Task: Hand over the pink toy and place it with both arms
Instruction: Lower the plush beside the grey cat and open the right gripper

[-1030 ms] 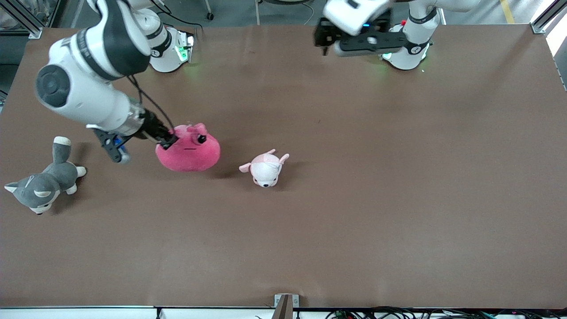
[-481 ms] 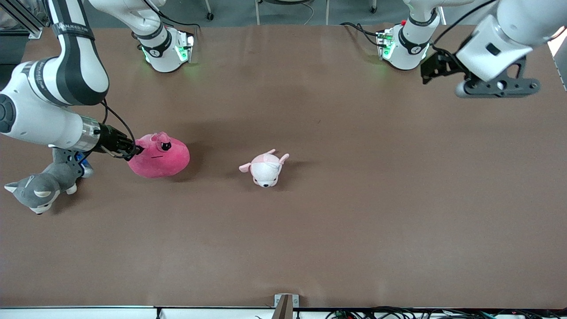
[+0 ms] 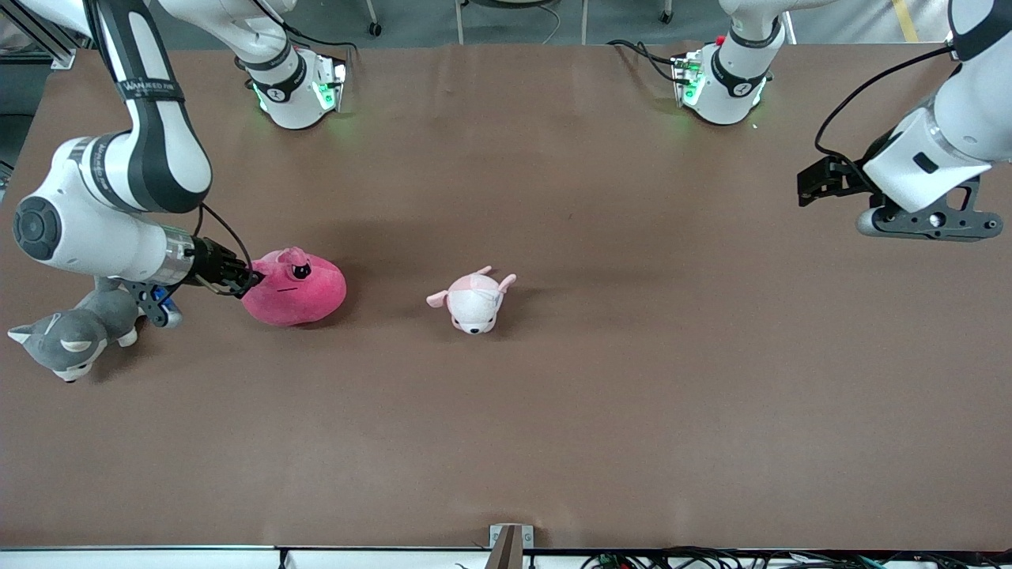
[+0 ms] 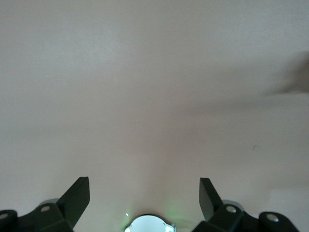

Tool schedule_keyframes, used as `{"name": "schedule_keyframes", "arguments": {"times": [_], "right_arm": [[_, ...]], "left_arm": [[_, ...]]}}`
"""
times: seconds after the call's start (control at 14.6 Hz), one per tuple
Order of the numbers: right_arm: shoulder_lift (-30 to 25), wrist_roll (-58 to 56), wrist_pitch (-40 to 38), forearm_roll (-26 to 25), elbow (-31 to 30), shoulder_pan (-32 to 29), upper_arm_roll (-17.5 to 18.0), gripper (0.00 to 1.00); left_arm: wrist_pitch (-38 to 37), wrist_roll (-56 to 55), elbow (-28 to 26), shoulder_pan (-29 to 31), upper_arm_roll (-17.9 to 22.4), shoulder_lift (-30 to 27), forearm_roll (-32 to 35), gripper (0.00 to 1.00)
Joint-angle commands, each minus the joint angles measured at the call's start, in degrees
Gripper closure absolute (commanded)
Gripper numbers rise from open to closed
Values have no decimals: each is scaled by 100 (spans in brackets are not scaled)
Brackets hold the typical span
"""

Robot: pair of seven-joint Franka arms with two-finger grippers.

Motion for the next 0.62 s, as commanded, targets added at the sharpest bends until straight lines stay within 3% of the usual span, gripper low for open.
{"name": "schedule_keyframes", "arguments": {"times": [0.0, 0.07, 0.14, 0.34, 0.55], "right_arm": [[106, -424, 74, 60, -36, -268, 98, 59], [124, -651, 74, 43, -27, -355, 98, 20], [124, -906, 74, 34, -10, -426, 98, 0], [106, -1724, 22, -229, 358, -619, 98, 0], [97, -2304, -145, -870, 920, -629, 116, 0]], "left_arm": [[484, 101, -895, 43, -32, -764, 97, 0], [625, 136, -1072, 43, -32, -905, 88, 0], [618, 163, -1082, 43, -32, -933, 88, 0], [452, 102, -934, 52, -14, -977, 88, 0], [109, 137, -389, 315, 56, -836, 80, 0]]}}
